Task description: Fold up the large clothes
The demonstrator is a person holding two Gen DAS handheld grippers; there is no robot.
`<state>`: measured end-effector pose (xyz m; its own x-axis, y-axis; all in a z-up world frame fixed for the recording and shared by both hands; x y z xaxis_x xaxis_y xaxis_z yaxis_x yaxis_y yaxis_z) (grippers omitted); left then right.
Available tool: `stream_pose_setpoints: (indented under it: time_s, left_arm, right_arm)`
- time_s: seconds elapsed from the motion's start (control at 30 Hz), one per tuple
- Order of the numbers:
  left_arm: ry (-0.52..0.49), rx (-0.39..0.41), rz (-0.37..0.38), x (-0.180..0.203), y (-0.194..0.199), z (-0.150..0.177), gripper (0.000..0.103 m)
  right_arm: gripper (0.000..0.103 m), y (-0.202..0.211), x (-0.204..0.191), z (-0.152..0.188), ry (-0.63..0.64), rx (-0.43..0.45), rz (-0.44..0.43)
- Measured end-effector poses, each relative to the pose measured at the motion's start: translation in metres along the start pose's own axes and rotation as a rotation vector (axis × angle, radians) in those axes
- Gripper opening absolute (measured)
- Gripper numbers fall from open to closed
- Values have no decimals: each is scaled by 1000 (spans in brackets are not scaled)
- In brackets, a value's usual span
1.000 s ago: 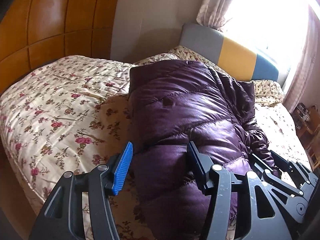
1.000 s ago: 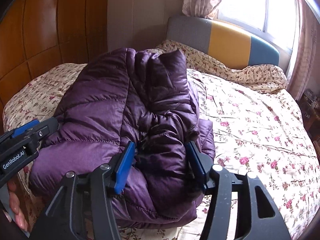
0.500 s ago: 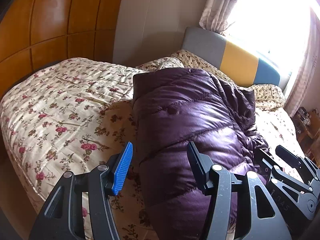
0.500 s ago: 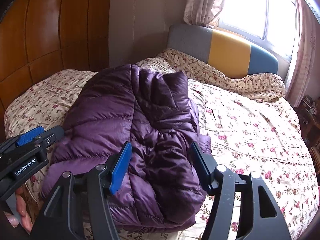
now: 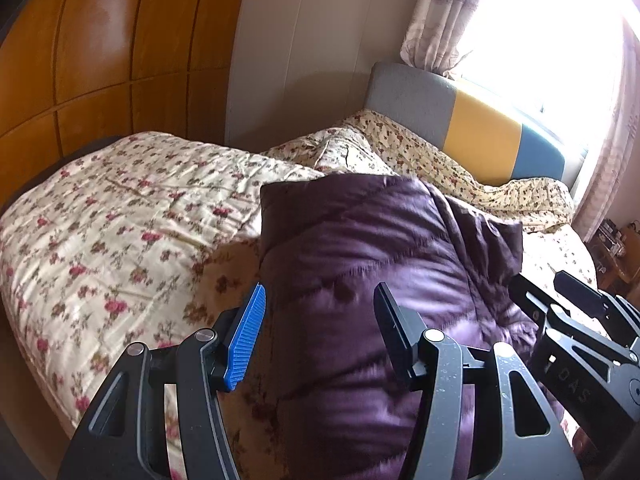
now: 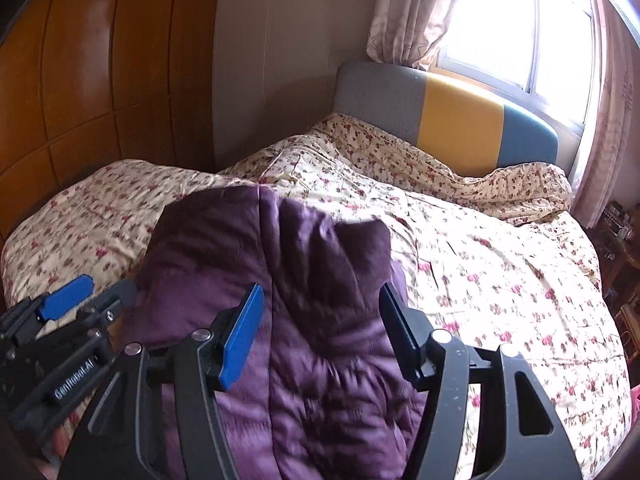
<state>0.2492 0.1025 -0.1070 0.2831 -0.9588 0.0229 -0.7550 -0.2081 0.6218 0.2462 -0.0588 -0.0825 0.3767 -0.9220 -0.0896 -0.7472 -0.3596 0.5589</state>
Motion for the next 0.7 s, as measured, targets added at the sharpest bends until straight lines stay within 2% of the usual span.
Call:
stream_pose_setpoints:
  time_s: [0.13, 0.3, 0.47, 0.53, 0.7]
  left_arm:
    - [4, -8, -2, 3, -17, -16, 56]
    - [-10, -20, -9, 9, -41, -26, 56]
    - [-51, -74, -5, 19, -71, -14, 56]
    - [-67, -73, -8, 23, -77, -7, 60]
    - [-76, -87, -3, 28, -88, 2, 61]
  right_arm:
    - [59, -19, 1, -21, 0, 4, 14]
    - [57, -61, 16, -26, -14, -65, 46]
    - [52, -98, 42, -4, -54, -154, 72]
    - [52, -105, 47, 4, -66, -167, 70]
    - [52, -124, 55, 23, -79, -185, 69]
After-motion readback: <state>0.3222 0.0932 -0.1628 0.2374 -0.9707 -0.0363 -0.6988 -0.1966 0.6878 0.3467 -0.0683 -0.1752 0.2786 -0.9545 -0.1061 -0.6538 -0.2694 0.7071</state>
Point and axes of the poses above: each gripper's, at about its wrist camera, not at the fingertips, and y roughly against the way its jaws point, x to its right, z to its underside, the point moved 4 cm from there along -y, roughly the way its jaws point, and after that the axes turned 15 degrees about -z, right-handed, at the moved point
